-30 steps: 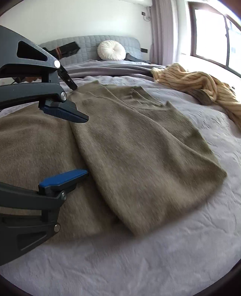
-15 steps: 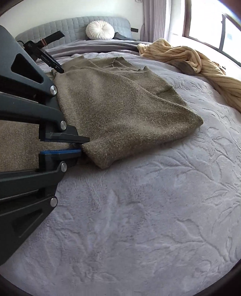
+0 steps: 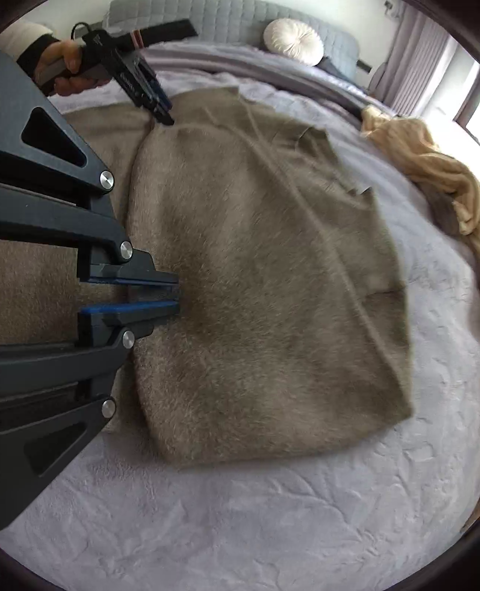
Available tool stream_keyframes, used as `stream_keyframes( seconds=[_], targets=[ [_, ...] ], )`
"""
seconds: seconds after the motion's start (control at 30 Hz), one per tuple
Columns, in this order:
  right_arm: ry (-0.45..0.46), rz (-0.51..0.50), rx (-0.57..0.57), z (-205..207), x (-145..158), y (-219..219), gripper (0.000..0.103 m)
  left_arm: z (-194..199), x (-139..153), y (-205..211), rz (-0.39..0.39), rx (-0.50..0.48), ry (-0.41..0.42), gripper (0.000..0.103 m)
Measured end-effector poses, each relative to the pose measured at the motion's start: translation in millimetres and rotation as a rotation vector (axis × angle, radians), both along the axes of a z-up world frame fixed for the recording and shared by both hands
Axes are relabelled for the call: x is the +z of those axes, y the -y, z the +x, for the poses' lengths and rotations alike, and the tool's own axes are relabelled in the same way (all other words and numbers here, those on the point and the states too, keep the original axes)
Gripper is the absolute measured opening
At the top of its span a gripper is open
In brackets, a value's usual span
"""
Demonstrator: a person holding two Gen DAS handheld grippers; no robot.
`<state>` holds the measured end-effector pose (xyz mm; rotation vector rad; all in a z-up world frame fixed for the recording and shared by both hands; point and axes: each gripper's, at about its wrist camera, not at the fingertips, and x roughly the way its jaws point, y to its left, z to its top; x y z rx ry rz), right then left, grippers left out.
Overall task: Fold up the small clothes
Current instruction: 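Regrasp the folded side edge with the right tool and straighten it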
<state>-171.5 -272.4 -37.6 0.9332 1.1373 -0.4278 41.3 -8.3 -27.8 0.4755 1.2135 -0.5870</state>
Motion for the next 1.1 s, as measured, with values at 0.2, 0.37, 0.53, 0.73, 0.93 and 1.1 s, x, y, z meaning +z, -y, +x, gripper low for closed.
stream_keyframes(
  seconds=[0.2, 0.37, 0.53, 0.73, 0.93, 1.1],
  targets=[
    [0.023, 0.033, -0.039, -22, 10, 5, 0.007, 1, 9, -5, -0.001, 0.005, -0.008, 0.062],
    [0.024, 0.018, -0.048, -35, 26, 6, 0.027, -2, 14, -8, 0.001, 0.016, -0.007, 0.061],
    [0.080, 0.121, -0.131, -50, 24, 10, 0.045, -7, 15, -9, 0.002, 0.015, -0.002, 0.061],
    [0.114, 0.226, -0.268, -58, -1, 19, 0.018, -9, 15, -9, 0.008, 0.010, 0.006, 0.061],
    [0.067, 0.214, -0.293, -72, 0, 23, 0.002, -11, 16, -8, 0.020, 0.001, 0.004, 0.061],
    [0.076, 0.187, -0.223, -75, 16, 19, 0.005, -18, 20, -9, 0.034, -0.005, -0.002, 0.061]
  ],
)
